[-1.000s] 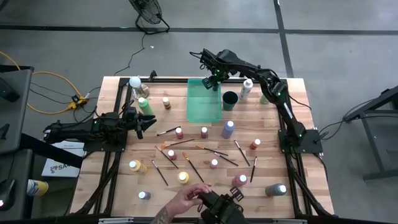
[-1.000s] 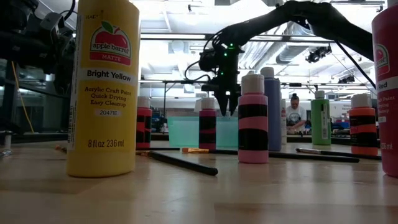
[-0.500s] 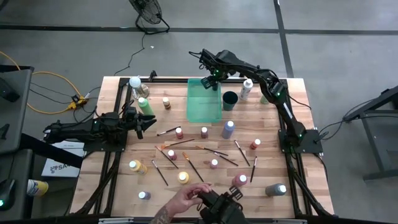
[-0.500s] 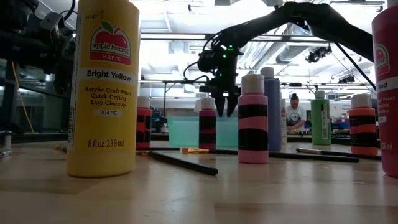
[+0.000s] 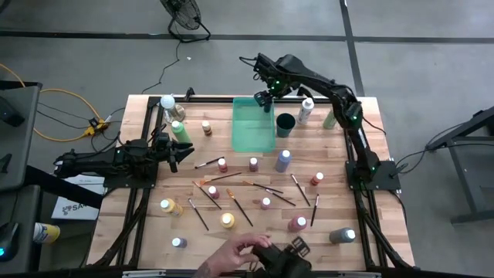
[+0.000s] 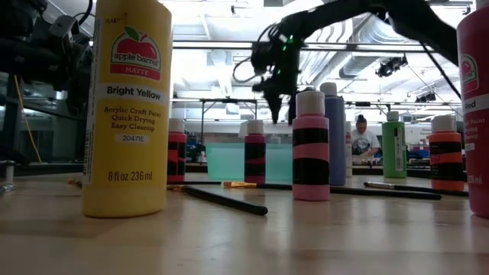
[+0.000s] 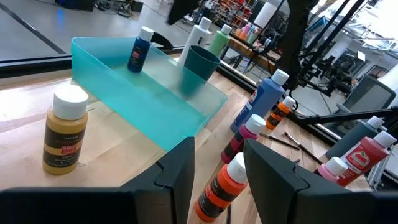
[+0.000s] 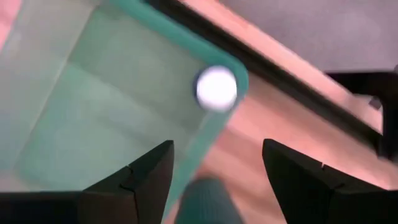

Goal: Pick & Place Paint Supplies
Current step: Put the orange paint bottle into the green bin

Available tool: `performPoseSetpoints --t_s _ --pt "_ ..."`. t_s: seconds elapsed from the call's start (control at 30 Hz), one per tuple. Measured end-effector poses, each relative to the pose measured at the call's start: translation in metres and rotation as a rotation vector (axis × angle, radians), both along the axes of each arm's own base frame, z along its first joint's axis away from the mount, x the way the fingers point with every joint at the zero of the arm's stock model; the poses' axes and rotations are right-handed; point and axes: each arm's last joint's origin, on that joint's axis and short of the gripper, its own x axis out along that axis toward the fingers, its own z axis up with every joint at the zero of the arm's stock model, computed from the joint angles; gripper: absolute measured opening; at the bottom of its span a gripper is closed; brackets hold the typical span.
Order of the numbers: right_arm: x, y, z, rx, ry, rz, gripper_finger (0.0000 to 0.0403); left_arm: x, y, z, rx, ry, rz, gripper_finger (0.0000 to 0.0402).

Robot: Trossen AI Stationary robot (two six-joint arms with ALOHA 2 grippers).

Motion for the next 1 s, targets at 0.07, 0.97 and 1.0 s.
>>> performPoseSetpoints --t_s 0.07,0.97,1.0 --pt "-0.006 0.011 0.015 0.022 -0.005 0.016 0.0237 0.000 0.000 0.000 0.000 0.000 0.000 0.0136" --pt "-0.132 0.206 0.063 0.049 -0.005 0.366 0.0234 0.000 0.000 0.000 0.000 0.000 0.000 0.0136" --pt "-0.139 0.211 0.059 0.059 -0.002 0.338 0.0234 0.000 0.000 0.000 0.000 0.000 0.000 0.0136"
